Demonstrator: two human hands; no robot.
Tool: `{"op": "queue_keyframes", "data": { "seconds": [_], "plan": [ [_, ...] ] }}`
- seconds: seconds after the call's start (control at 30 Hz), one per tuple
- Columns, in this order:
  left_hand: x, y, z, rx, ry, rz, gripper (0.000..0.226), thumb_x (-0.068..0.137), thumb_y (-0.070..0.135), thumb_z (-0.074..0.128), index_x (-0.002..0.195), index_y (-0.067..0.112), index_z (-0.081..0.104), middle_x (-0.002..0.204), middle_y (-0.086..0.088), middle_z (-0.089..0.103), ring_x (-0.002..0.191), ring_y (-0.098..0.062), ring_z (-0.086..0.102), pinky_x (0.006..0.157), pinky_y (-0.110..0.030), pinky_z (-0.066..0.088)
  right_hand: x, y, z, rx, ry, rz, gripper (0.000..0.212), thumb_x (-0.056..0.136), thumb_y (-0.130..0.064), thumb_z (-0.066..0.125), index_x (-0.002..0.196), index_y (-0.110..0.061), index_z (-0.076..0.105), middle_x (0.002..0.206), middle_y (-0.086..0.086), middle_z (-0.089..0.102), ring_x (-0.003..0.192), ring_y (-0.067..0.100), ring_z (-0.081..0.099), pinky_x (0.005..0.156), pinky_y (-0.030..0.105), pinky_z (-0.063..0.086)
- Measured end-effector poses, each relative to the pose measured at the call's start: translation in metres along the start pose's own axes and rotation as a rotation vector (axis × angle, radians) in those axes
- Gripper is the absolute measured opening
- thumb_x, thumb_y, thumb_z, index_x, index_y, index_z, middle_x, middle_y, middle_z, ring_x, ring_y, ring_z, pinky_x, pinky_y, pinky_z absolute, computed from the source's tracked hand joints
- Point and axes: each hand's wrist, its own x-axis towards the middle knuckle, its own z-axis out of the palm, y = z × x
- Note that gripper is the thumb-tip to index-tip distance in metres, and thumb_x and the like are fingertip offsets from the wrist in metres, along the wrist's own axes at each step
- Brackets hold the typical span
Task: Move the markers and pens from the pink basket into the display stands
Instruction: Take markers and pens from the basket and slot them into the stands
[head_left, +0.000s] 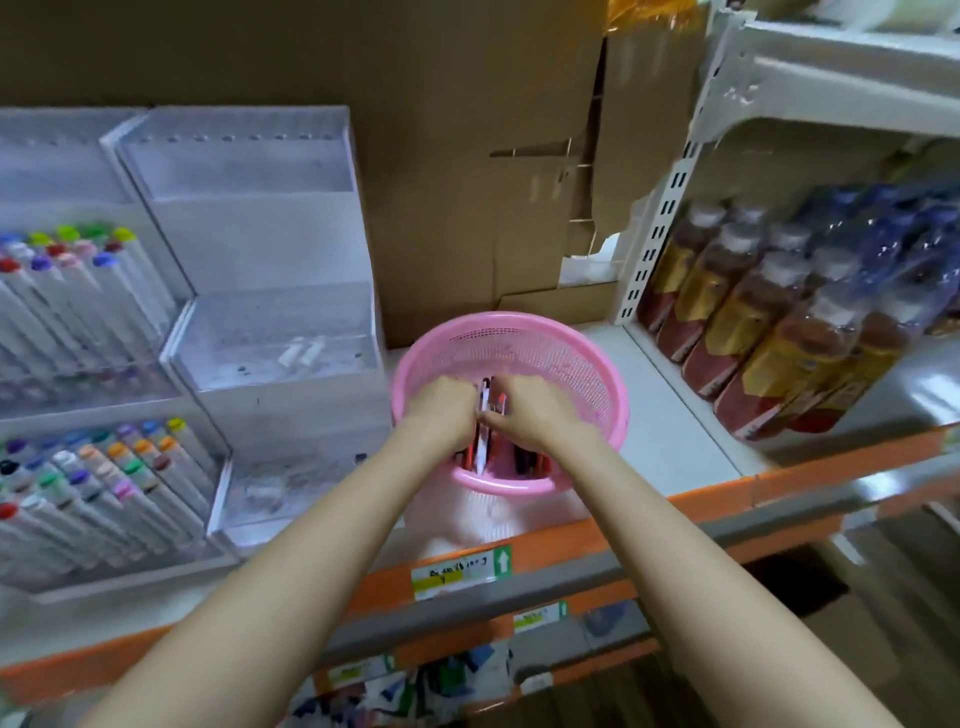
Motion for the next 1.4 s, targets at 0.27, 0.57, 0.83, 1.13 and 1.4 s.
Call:
{"op": "queue_keyframes", "data": {
  "seconds": [0.27, 0.57, 0.83, 1.13, 1.4],
  "plan": [
    [0.011, 0.002, 0.010, -0.187, -0.075, -0.072, 0.021, 0.087, 0.012, 0.053, 0.104, 0.010, 0.065, 0.105, -0.012, 0.067, 0.094, -0.030, 0.062, 0.074, -0.032, 0.046, 0.004, 0.008, 0.007, 0.031, -0.114, 0.128, 0.015, 0.086, -0.022, 0.058, 0.083, -0.015, 0.045, 0.078, 0.005, 0.052, 0.080, 0.030, 0.055, 0.059, 0.032, 0.036],
    [0.013, 0.001, 0.004, -0.290, -0.005, -0.185, 0.010, 0.083, 0.007, 0.061, 0.078, 0.009, 0.053, 0.090, -0.013, 0.064, 0.083, -0.030, 0.060, 0.063, -0.033, 0.040, 0.001, 0.008, 0.008, 0.089, -0.001, 0.152, 0.017, 0.089, -0.023, 0.057, 0.083, -0.011, 0.046, 0.081, 0.010, 0.053, 0.076, 0.029, 0.050, 0.061, 0.032, 0.034],
    [0.010, 0.003, 0.001, -0.444, -0.089, -0.201, 0.007, 0.080, 0.014, 0.061, 0.082, 0.009, 0.058, 0.083, -0.015, 0.061, 0.089, -0.031, 0.061, 0.066, -0.032, 0.042, 0.000, 0.010, 0.005, 0.239, 0.057, 0.182, 0.028, 0.089, -0.017, 0.059, 0.115, -0.010, 0.054, 0.106, 0.015, 0.064, 0.099, 0.034, 0.060, 0.075, 0.036, 0.046],
    [0.005, 0.004, -0.005, -0.766, 0.155, -0.052, 0.061, 0.077, -0.002, 0.061, 0.130, 0.023, 0.043, 0.094, -0.009, 0.061, 0.065, -0.015, 0.059, 0.057, -0.025, 0.051, -0.003, 0.009, 0.001, 0.382, 0.185, 0.076, 0.053, 0.085, -0.011, 0.061, 0.135, -0.018, 0.046, 0.110, 0.012, 0.067, 0.099, 0.031, 0.063, 0.080, 0.034, 0.046],
    [-0.016, 0.002, -0.031, -0.759, 0.399, 0.140, 0.053, 0.080, 0.004, 0.063, 0.126, 0.023, 0.046, 0.102, -0.001, 0.062, 0.067, -0.014, 0.061, 0.062, -0.037, 0.057, -0.010, 0.001, -0.030, 0.555, 0.369, -0.036, 0.044, 0.085, -0.006, 0.063, 0.124, -0.021, 0.051, 0.090, -0.004, 0.063, 0.067, 0.004, 0.057, 0.059, 0.016, 0.041]
  ]
}}
